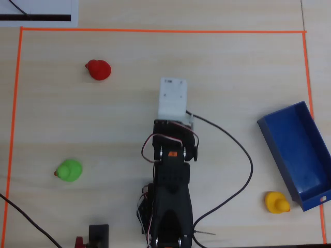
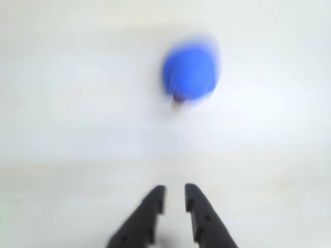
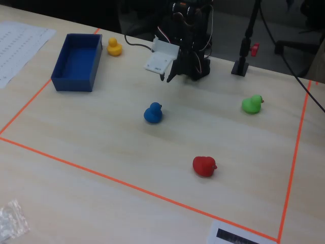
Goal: Grasp blue duck and put it into box.
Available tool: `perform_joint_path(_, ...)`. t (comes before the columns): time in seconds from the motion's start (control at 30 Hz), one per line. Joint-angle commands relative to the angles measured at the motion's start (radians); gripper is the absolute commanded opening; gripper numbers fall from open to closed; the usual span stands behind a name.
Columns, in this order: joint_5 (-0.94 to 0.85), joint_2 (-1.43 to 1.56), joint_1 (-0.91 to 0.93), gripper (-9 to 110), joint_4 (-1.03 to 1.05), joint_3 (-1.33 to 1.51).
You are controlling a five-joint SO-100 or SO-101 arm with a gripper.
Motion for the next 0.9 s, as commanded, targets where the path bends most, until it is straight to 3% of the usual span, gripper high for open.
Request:
perform_joint_path(0.0,-0.069,-0.308,0.035,21,-0.129,-0.252)
perform_joint_path(0.3,-0.086,-0.672,0.074,35,-0.299,-0.377)
perform_joint_path(0.87,-0.123,-0.799,0.167,35,-0.385,-0.181)
